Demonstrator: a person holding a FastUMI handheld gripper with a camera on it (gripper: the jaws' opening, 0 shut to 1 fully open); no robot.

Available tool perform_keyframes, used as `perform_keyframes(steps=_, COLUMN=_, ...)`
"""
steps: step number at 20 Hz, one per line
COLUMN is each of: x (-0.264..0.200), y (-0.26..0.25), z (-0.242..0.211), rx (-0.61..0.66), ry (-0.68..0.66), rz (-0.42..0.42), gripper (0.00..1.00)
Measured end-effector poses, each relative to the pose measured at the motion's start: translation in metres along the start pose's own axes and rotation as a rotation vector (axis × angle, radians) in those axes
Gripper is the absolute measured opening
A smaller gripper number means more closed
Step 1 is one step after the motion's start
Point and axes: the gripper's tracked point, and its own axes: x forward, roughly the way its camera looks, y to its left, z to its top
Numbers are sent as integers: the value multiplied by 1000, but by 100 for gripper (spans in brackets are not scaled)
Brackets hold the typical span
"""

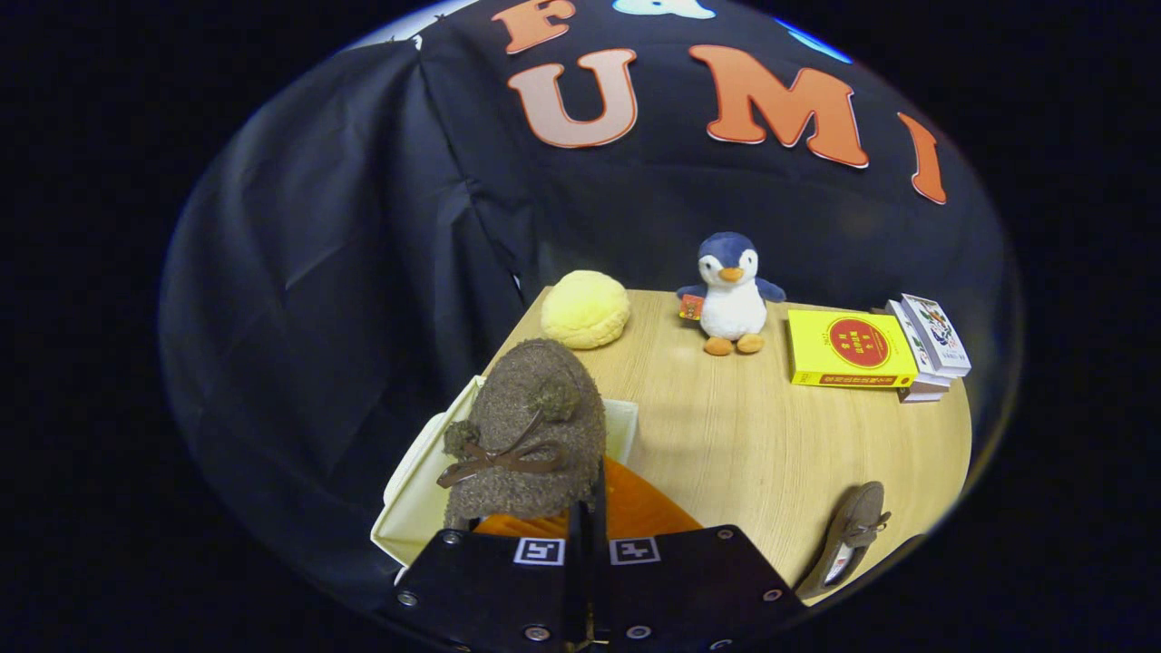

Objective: Open the storage box then place both shoes into the box .Put the left shoe in first, then the right shoe, with the right side of both shoes facing outward in a uniform manner.

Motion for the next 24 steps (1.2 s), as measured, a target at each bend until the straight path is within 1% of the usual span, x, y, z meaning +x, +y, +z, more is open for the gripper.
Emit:
perform_keyframes(steps=5, x=36, y=36, z=-28, rx=-32, ry=110, rz=8, gripper=4)
perform_keyframes(steps=10, x=70, y=51, z=-57, rx=-37, ry=224, rz=-18, gripper=4)
perform_keyframes(steps=12, x=80, y=52, z=-68, rx=-26, ry=270, rz=-43, gripper=4)
perform_keyframes(steps=19, x=115, y=63, z=-89, rx=17, ry=365, rz=-92, gripper=4)
perform_keyframes(steps=21, x=123, y=67, z=-96, rx=29, ry=390, rz=-102, gripper=7)
perform_keyframes(steps=22, x=126, y=70, z=-105, rx=43, ry=423, rz=-94, gripper=9)
perform_keyframes(steps=24, x=124, y=83, z=-120, rx=75, ry=487, rz=-43, gripper=14)
